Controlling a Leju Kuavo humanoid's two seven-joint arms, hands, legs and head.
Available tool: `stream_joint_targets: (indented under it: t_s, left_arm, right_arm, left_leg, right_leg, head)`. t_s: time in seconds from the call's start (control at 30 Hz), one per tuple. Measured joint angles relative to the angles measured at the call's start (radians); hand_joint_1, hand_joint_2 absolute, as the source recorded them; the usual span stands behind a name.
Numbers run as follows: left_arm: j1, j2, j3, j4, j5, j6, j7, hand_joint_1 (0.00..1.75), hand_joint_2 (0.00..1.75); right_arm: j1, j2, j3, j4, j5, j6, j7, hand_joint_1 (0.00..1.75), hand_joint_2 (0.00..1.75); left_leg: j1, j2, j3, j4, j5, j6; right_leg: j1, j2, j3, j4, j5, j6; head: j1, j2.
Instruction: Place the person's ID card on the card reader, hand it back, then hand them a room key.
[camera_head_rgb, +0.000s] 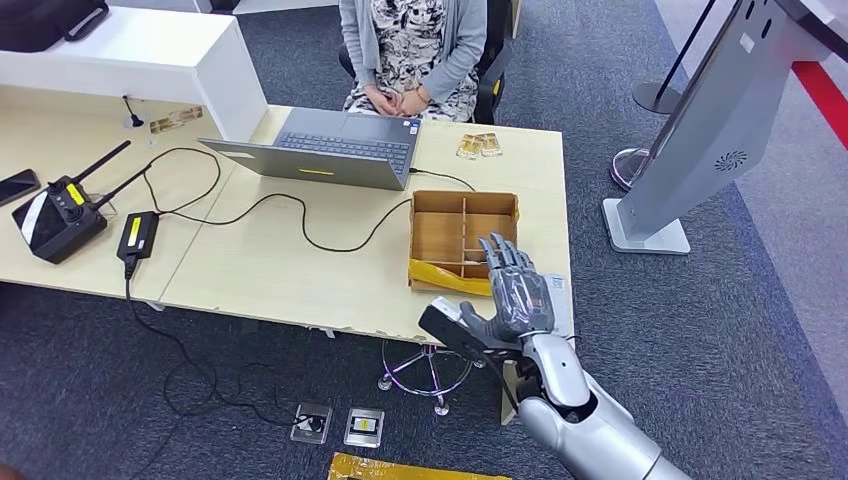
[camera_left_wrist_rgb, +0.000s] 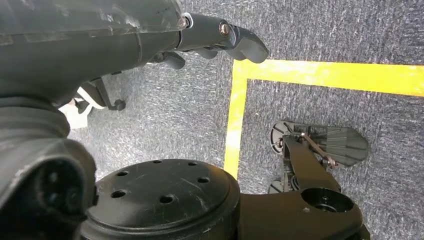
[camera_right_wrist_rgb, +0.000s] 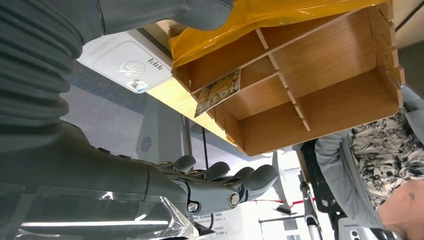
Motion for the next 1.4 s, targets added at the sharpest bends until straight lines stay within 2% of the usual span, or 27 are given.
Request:
stream_joint_targets:
  t_s: [0.43, 1.03, 1.4]
  left_arm:
    - [0.000, -0.006, -0.001, 0.000, -0.027, -0.012, 0.004, 0.00, 0.00]
    - [-0.001, -0.006, -0.001, 0.000, -0.056, -0.018, 0.003, 0.00, 0.00]
    - [-0.001, -0.005, -0.002, 0.000, -0.076, -0.028, 0.003, 0.00, 0.00]
  right_arm:
    - [-0.028, 0.026, 0.000, 0.048, 0.027, -0.019, 0.001, 0.00, 1.75]
    - [-0.051, 0.062, -0.001, 0.146, -0.034, -0.045, -0.013, 0.00, 1.75]
    - [-0.102, 0.110, -0.013, 0.302, -0.053, -0.141, -0.067, 0.00, 1.75]
  left_leg:
    - [0.000, 0.000, 0.000, 0.000, 0.000, 0.000]
    - [0.000, 0.000, 0.000, 0.000, 0.000, 0.000]
    - [0.000, 0.000, 0.000, 0.000, 0.000, 0.000]
  right_leg:
    - [0.000, 0.000, 0.000, 0.000, 0.000, 0.000]
    - [0.000, 0.000, 0.000, 0.000, 0.000, 0.000]
    - [0.000, 0.000, 0.000, 0.000, 0.000, 0.000]
  head:
    - [0.000, 0.000]
    - [0.000, 0.000]
    - [0.000, 0.000]
